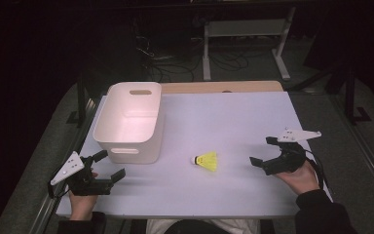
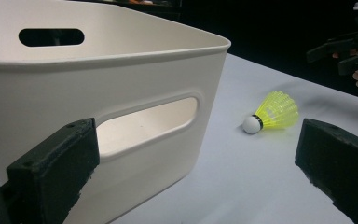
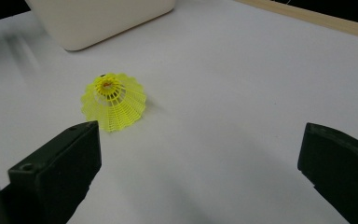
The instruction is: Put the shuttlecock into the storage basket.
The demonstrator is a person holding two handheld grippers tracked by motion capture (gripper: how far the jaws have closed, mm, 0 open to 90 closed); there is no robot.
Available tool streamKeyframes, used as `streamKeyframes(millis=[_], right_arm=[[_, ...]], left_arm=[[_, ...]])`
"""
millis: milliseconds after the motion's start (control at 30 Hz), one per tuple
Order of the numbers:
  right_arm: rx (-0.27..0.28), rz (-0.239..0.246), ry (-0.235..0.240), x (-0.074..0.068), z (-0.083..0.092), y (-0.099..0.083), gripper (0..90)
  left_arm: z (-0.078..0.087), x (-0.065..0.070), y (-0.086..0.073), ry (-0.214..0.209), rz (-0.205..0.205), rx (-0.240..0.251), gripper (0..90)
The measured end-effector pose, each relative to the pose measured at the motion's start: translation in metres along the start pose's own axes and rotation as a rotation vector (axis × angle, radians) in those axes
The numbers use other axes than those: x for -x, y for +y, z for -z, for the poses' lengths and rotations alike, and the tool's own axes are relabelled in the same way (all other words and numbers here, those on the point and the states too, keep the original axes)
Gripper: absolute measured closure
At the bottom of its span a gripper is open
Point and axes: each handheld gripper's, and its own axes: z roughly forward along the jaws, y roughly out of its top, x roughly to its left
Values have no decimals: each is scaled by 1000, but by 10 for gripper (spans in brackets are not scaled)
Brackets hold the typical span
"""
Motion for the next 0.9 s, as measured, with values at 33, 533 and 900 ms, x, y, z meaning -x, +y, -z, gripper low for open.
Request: streamKeyframes(millis=[33, 533, 900], right_arm=[[-2, 1, 2, -1, 0, 1, 0], [-44, 56, 50, -15, -13, 17, 0], [-57, 93, 90, -26, -18, 25, 0]], left_arm=[[0, 0, 0, 0, 0, 0, 0], [0, 0, 0, 1, 0, 0, 0], [0, 0, 0, 0, 0, 0, 0]])
